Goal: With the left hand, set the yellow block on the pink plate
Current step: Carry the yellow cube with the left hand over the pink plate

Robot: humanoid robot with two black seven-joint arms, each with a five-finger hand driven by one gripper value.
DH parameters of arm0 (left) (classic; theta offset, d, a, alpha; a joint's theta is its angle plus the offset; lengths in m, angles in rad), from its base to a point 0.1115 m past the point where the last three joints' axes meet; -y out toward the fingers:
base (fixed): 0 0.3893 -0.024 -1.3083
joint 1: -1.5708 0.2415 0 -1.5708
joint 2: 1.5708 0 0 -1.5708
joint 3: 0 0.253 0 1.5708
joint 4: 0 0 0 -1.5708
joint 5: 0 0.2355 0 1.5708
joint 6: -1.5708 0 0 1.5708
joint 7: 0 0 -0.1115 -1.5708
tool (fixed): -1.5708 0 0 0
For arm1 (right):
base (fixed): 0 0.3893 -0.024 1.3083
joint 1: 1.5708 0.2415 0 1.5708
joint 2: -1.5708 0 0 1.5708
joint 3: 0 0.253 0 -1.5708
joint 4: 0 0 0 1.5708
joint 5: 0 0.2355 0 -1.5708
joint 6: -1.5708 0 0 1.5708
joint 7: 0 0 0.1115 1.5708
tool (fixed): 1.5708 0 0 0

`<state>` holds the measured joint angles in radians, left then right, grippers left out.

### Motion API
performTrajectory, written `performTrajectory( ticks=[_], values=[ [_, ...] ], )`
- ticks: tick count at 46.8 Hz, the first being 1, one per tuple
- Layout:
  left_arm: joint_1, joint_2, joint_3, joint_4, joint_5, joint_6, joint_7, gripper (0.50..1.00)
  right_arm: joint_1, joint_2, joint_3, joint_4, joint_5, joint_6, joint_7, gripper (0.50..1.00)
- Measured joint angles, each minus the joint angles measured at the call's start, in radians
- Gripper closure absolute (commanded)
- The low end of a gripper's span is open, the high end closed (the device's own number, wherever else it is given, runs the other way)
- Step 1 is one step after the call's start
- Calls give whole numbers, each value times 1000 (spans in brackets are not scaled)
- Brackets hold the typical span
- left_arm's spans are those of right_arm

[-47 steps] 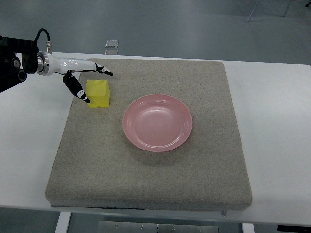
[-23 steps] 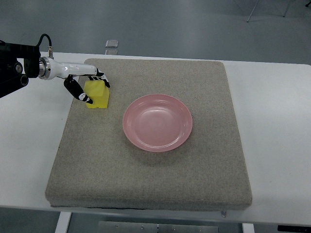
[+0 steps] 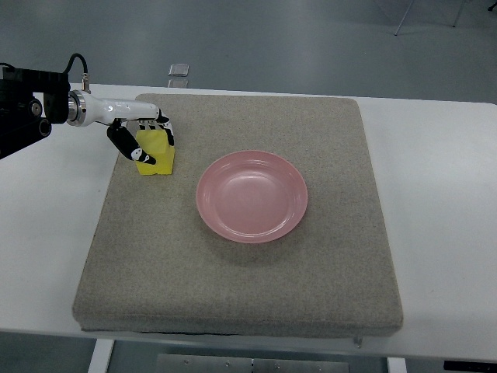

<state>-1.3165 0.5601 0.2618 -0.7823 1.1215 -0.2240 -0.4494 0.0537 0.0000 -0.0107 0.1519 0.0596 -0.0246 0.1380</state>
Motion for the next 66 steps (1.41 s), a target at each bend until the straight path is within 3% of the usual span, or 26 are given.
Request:
performTrajectory(
  ticks=[22, 39, 66],
  values=[
    [-33, -2, -84, -35, 16, 17, 0, 1000, 0, 0, 0, 0, 0, 0, 0, 576],
    [-75, -4, -116, -200, 24, 20, 0, 1000, 0, 0, 0, 0, 0, 0, 0, 576],
    [-64, -111, -141, -272, 89, 14, 0, 1000, 0, 0, 0, 0, 0, 0, 0, 576]
  ],
)
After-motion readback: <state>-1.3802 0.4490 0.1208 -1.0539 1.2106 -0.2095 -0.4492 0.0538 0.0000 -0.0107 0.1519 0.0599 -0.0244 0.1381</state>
